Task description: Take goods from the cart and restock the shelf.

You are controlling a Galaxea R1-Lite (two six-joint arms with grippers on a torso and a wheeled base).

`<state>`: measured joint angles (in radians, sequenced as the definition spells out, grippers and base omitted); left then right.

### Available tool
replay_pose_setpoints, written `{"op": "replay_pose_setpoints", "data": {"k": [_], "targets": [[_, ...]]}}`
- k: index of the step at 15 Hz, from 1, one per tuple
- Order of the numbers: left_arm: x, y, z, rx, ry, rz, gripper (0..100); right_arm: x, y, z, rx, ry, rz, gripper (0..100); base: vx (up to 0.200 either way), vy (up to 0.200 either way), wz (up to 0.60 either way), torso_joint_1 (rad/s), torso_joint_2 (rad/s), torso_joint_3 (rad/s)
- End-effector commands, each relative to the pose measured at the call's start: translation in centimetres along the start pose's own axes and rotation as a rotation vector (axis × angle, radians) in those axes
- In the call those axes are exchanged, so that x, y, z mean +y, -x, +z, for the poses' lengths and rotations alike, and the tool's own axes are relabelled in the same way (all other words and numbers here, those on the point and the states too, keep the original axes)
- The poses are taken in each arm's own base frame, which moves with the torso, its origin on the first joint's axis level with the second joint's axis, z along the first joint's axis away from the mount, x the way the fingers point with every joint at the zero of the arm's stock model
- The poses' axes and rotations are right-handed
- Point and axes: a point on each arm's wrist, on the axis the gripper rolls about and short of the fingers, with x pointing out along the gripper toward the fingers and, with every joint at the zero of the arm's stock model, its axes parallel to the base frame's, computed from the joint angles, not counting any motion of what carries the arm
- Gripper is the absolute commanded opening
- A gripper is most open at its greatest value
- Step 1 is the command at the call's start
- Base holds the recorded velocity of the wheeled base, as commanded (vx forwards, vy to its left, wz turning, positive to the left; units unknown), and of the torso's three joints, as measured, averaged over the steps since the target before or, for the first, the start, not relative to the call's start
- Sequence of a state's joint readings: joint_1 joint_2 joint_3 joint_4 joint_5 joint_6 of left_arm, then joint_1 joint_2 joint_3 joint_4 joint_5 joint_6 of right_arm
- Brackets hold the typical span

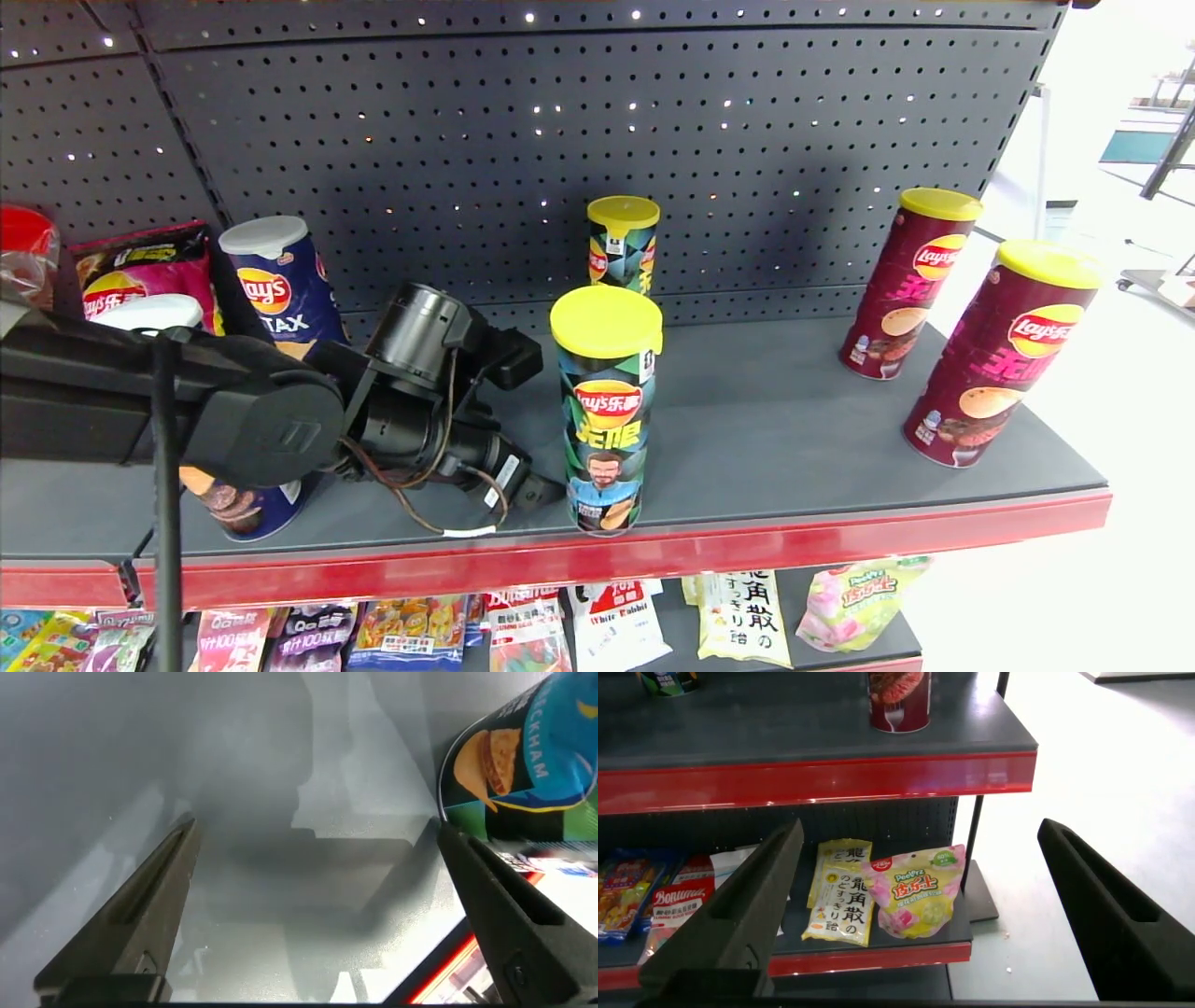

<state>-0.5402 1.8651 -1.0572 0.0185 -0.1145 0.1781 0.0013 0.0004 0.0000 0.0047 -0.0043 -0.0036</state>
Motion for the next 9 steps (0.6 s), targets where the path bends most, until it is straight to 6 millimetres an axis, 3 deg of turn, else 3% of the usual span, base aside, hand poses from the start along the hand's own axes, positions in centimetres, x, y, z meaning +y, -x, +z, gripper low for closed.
{"op": "replay_pose_setpoints", "data": {"k": [1, 9], "targets": [[-0.03, -0.05, 0.0, 0.002, -0.001, 0.0, 100, 0.0, 0.0, 0.0, -0.001, -0.001, 0.0, 100, 0.0, 0.0, 0.0, 0.0, 0.0, 0.0], [-0.06, -0.1, 0.17, -0.001, 0.003, -0.002, 100, 0.0, 0.0, 0.0, -0.001, -0.001, 0.0, 100, 0.0, 0.0, 0.0, 0.0, 0.0, 0.0]]}}
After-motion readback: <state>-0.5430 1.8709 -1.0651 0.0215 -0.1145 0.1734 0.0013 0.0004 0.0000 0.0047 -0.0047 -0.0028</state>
